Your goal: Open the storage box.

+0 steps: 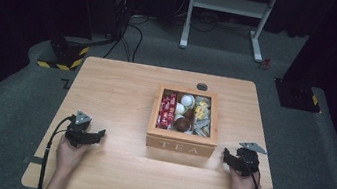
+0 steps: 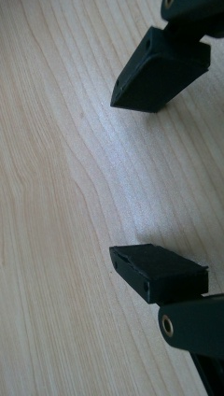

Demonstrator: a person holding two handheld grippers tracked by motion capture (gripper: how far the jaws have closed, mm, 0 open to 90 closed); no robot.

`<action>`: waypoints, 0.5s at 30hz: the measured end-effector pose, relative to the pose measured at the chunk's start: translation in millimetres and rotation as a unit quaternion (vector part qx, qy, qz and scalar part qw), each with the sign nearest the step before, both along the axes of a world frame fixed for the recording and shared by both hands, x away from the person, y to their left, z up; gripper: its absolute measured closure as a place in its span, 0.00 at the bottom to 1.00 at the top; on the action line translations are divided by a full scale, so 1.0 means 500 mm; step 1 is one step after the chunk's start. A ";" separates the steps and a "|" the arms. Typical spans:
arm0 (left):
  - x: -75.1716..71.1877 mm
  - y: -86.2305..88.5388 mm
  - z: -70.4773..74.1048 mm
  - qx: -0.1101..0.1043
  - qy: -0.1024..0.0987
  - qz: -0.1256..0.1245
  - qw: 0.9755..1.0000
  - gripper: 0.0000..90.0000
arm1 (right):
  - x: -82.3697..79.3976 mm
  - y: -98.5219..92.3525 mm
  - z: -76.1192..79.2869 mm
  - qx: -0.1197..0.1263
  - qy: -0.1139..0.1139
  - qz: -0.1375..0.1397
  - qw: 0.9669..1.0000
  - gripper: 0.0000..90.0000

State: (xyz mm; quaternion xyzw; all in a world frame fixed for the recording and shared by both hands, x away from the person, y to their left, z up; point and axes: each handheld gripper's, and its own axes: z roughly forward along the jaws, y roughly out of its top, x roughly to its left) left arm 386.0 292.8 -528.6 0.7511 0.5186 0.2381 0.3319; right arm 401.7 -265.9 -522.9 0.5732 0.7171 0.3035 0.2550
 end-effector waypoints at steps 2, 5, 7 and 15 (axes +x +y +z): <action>0.000 0.000 0.000 0.000 0.000 0.000 1.000 0.27 | -0.001 0.001 0.000 0.002 -0.001 -0.003 1.000 0.40; 0.000 0.000 0.000 -0.001 0.000 0.001 1.000 0.26 | -0.002 0.001 0.001 0.003 -0.002 -0.004 1.000 0.43; -0.001 0.000 0.000 -0.001 0.001 0.002 1.000 0.26 | -0.004 0.000 0.001 0.005 -0.004 -0.011 1.000 0.49; -0.001 0.000 0.000 -0.002 0.001 0.003 1.000 0.26 | -0.007 0.006 0.002 0.001 -0.009 0.000 1.000 0.68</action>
